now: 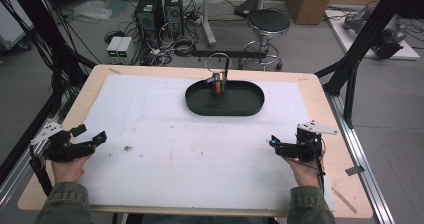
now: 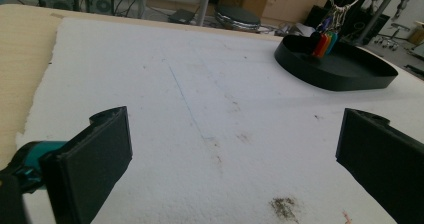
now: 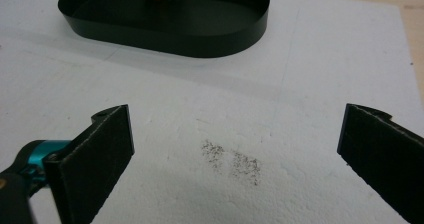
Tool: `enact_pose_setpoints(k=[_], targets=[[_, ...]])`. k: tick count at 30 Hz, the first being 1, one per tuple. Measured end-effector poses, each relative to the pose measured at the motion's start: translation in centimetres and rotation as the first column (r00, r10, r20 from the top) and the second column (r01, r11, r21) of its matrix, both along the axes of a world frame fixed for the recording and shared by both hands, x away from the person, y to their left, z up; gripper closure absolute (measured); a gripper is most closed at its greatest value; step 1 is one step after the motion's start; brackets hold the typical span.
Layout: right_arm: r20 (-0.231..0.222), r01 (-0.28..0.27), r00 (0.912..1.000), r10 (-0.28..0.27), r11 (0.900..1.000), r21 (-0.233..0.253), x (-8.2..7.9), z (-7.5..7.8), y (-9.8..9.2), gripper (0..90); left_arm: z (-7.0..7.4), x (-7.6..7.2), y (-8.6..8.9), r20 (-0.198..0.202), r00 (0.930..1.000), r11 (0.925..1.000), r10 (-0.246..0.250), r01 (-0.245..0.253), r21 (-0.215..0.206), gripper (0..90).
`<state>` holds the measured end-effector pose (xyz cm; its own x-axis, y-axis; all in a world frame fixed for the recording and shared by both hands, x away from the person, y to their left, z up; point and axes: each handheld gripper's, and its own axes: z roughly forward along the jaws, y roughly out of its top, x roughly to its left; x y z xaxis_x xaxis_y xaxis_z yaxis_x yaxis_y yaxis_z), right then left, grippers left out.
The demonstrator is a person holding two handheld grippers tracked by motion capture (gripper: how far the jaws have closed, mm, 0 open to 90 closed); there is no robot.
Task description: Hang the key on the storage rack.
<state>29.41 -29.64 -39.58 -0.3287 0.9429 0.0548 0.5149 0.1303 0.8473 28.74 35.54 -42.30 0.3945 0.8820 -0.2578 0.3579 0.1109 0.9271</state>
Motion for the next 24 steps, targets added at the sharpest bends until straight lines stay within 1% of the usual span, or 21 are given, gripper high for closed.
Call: enact_pose_setpoints(k=[2, 3, 5, 6, 7, 8, 9, 10, 12, 13, 14, 15, 16, 17, 19, 20, 21, 22, 24], targets=[[0.024, 0.003, 0.9997, -0.003, 1.0, 0.01, -0.2, -0.1, -0.1, 0.5, 0.0, 0.0, 0.0, -0.001, 1.0, 1.0, -0.001, 0.001, 0.001, 1.9], [0.026, 0.008, 0.9996, -0.008, 1.0, 0.012, -0.3, -0.1, -0.1, 0.5, 0.0, 0.0, 0.0, -0.001, 1.0, 1.0, -0.001, 0.001, 0.0, 1.9], [0.056, 0.007, 0.9984, -0.007, 1.0, 0.013, -0.7, -0.3, -0.2, 0.5, 0.0, 0.0, 0.0, -0.001, 1.0, 1.0, -0.001, 0.001, 0.002, 1.9], [0.056, 0.007, 0.9984, -0.007, 1.0, 0.013, -0.7, -0.3, -0.2, 0.5, 0.0, 0.0, 0.0, -0.002, 1.0, 1.0, -0.002, 0.002, 0.001, 1.9], [0.075, 0.007, 0.9971, -0.009, 1.0, 0.023, -1.0, -0.5, -0.3, 0.5, 0.0, 0.0, 0.0, -0.002, 1.0, 1.0, -0.001, 0.001, 0.002, 1.9], [0.075, 0.007, 0.9971, -0.009, 1.0, 0.023, -1.0, -0.5, -0.3, 0.5, 0.0, 0.0, 0.0, -0.002, 1.0, 1.0, -0.001, 0.001, 0.002, 1.9], [0.082, 0.008, 0.9966, -0.011, 0.999, 0.04, -1.1, -0.7, -0.4, 0.5, 0.0, 0.0, 0.0, -0.003, 1.0, 1.0, -0.001, 0.001, 0.002, 1.9], [0.082, 0.008, 0.9966, -0.011, 0.999, 0.04, -1.1, -0.7, -0.4, 0.5, 0.0, 0.0, 0.0, -0.003, 1.0, 1.0, -0.001, 0.001, 0.002, 1.9], [0.096, 0.005, 0.9953, -0.009, 0.999, 0.041, -1.3, -0.7, -0.5, 0.5, 0.0, 0.0, 0.0, -0.002, 1.0, 1.0, -0.003, 0.003, 0.004, 1.9], [0.111, 0.006, 0.9937, -0.011, 0.999, 0.046, -1.5, -0.6, -0.6, 0.5, 0.0, 0.0, 0.0, -0.003, 1.0, 1.0, -0.001, 0.001, 0.006, 1.9], [0.111, 0.006, 0.9937, -0.011, 0.999, 0.046, -1.5, -0.6, -0.6, 0.5, 0.0, 0.0, 0.0, -0.003, 1.0, 1.0, -0.001, 0.001, 0.006, 1.9], [0.12, 0.005, 0.9927, -0.011, 0.999, 0.05, -1.6, -0.5, -0.7, 0.5, 0.0, 0.0, 0.0, -0.003, 1.0, 1.0, -0.002, 0.002, 0.007, 1.9], [0.118, 0.001, 0.993, -0.008, 0.998, 0.064, -1.7, -0.5, -0.6, 0.5, 0.0, 0.0, -0.1, -0.003, 1.0, 1.0, -0.002, 0.002, 0.008, 1.9], [0.133, -0.002, 0.9911, -0.007, 0.998, 0.063, -1.8, -0.5, -0.6, 0.5, 0.0, -0.1, -0.1, -0.003, 1.0, 1.0, -0.004, 0.004, 0.008, 1.9], [0.132, -0.006, 0.9912, -0.003, 0.998, 0.067, -1.9, -0.6, -0.6, 0.5, 0.0, -0.1, -0.1, -0.002, 1.0, 1.0, -0.003, 0.003, 0.008, 1.9], [0.121, -0.011, 0.9926, 0.003, 0.998, 0.06, -1.9, -0.7, -0.5, 0.5, 0.0, -0.1, -0.1, 0.001, 1.0, 1.0, -0.005, 0.005, 0.006, 1.9], [0.12, -0.009, 0.9928, 0.001, 0.998, 0.062, -1.9, -0.7, -0.6, 0.5, 0.0, -0.1, -0.1, 0.001, 1.0, 1.0, -0.006, 0.006, 0.004, 1.9], [0.122, -0.008, 0.9925, 0.0, 0.998, 0.068, -1.9, -0.7, -0.6, 0.5, 0.0, -0.1, -0.1, 0.002, 1.0, 1.0, -0.005, 0.005, 0.005, 1.9], [0.135, -0.003, 0.9908, -0.005, 0.998, 0.066, -1.9, -0.6, -0.6, 0.5, 0.0, -0.1, 0.0, 0.004, 1.0, 1.0, -0.003, 0.003, 0.0, 1.9]])
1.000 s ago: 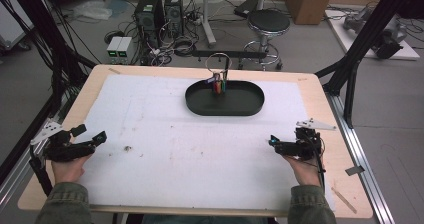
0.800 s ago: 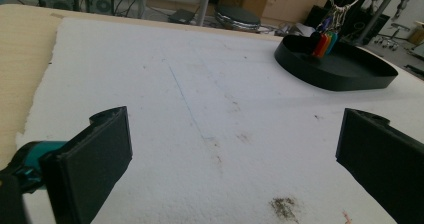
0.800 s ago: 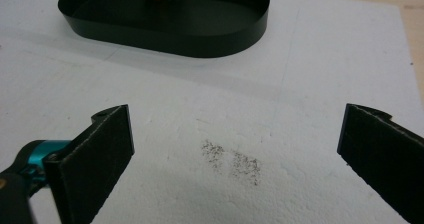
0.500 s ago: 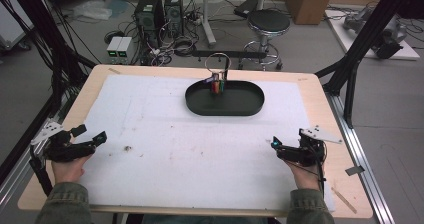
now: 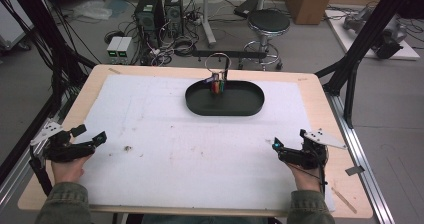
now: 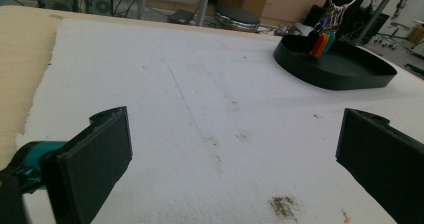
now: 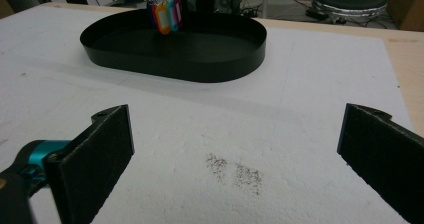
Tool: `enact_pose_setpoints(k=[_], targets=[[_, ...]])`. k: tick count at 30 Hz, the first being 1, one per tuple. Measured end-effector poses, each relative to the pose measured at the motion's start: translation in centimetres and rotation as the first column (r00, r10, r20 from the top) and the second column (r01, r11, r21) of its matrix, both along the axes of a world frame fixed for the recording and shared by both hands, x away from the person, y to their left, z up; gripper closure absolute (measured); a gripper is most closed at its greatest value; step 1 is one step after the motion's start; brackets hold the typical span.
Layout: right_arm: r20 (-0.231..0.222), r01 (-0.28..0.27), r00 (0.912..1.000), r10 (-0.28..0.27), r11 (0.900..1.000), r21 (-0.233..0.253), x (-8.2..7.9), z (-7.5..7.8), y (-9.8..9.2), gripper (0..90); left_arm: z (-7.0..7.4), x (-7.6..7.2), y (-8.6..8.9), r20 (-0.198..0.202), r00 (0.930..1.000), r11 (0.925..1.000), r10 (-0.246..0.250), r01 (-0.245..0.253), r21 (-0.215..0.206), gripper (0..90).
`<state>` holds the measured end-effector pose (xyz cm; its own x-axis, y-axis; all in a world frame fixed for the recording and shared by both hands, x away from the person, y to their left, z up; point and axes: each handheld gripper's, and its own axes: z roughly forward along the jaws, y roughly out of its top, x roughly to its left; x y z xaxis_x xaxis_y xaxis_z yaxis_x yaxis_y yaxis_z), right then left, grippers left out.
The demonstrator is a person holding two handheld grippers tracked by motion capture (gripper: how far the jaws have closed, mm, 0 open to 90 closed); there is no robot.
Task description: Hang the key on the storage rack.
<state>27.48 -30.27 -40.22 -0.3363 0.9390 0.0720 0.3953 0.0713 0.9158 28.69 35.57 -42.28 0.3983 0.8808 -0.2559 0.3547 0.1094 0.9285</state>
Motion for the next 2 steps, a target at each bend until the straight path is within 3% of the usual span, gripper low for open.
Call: enact_pose_setpoints(k=[2], targets=[[-0.002, -0.002, 1.0, 0.002, 1.0, -0.003, 0.05, -0.02, -0.06, 0.5, -0.03, 0.06, 0.08, 0.0, 1.0, 1.0, 0.003, -0.003, 0.001, 1.9]])
